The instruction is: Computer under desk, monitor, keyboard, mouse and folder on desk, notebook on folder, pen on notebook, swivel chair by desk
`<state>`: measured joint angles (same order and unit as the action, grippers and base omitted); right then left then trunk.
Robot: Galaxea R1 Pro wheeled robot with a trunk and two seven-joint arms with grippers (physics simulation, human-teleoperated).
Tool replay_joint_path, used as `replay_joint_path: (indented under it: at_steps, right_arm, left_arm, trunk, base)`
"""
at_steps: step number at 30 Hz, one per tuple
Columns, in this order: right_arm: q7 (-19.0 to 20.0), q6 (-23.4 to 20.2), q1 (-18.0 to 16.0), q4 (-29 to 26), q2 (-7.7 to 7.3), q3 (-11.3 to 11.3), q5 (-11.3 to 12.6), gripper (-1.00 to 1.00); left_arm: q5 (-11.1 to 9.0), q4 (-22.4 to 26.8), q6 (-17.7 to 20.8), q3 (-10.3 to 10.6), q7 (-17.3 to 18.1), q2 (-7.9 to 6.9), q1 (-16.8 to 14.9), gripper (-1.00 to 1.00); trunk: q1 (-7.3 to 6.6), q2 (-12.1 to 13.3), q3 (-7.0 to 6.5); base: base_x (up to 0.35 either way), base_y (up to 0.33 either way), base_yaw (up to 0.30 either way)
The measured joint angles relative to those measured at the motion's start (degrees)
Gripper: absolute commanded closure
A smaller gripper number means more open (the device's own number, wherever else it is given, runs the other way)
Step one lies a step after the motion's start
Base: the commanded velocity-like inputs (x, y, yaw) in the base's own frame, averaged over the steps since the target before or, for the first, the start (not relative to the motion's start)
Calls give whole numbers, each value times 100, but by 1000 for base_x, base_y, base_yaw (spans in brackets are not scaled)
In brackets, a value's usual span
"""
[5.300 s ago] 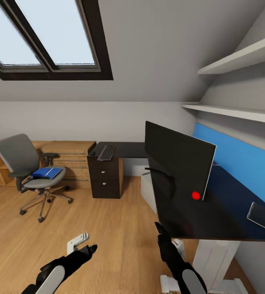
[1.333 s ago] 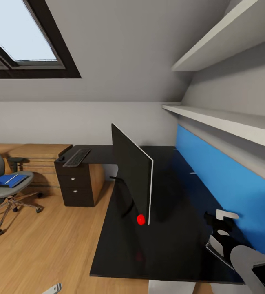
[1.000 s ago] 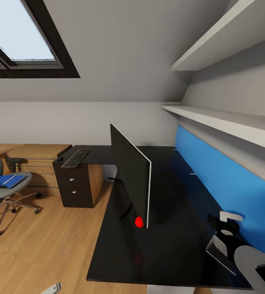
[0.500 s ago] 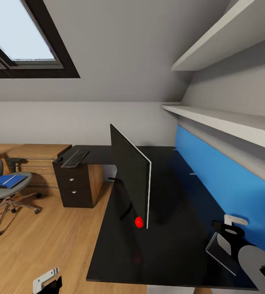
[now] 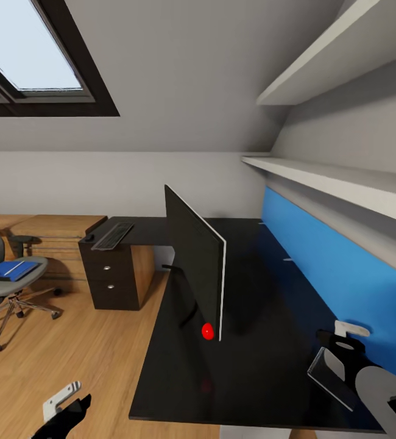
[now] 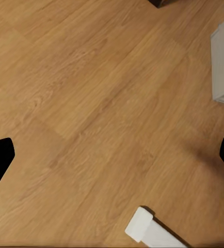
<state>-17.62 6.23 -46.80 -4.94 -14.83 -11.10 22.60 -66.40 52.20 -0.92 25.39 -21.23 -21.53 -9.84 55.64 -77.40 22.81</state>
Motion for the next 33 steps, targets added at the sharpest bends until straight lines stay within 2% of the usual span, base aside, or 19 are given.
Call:
replay_joint_path:
  at_steps: [7, 25, 33]
  right_arm:
    - [0, 0, 0, 0, 6, 0, 0, -100]
    - [11, 45, -5, -11, 9, -31, -35, -100]
    - [2, 42, -4, -213, 14, -30, -44, -100]
  left_arm:
    - [-75, 84, 64, 15, 1, -40, 2, -100]
    - [-85, 79, 68, 23, 0, -29, 3, -100]
    - [-85, 78, 68, 23, 1, -28, 3, -100]
  trunk:
    - [154, -281, 126]
    - [549, -1004, 448]
    - [724, -1325, 592]
  base:
    - [0, 0, 0]
    - [0, 0, 0]
    - [0, 0, 0]
